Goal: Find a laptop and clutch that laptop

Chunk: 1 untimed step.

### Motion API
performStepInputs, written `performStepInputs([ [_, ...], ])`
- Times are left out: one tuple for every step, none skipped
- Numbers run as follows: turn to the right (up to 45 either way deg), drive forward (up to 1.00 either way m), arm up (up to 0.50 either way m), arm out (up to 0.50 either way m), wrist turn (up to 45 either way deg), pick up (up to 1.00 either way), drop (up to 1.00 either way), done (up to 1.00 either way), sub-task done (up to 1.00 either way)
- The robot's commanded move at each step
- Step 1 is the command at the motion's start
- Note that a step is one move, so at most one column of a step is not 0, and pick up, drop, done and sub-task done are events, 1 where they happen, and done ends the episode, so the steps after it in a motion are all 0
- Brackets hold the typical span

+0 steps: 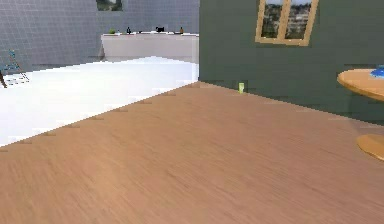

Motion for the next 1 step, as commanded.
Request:
performStepInputs([
  [0.0,0.0,0.0,0.0,33.0,0.0,0.0,0.0,0.0],
])
